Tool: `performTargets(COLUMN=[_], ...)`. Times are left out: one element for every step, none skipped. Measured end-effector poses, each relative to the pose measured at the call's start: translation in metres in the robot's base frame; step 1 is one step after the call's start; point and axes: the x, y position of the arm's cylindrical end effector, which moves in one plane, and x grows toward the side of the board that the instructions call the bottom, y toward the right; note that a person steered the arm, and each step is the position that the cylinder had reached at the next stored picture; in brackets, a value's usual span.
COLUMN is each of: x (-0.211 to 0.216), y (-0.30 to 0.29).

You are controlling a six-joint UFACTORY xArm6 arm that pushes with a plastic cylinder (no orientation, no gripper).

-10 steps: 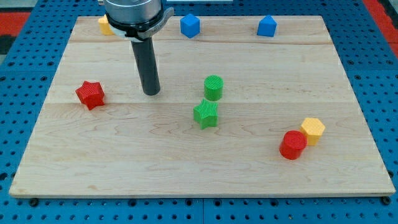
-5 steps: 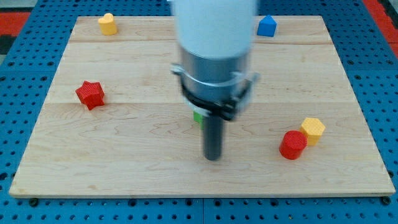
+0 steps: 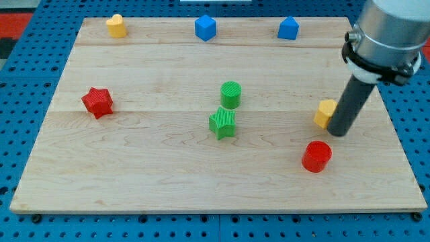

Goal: Separate the yellow hexagon from the red circle

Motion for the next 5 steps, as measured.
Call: performTargets(x=[-0.025,-0.024,-0.008,-0.005,-0.005], y=[0.0,0.007,0.002,-0.006,-0.012])
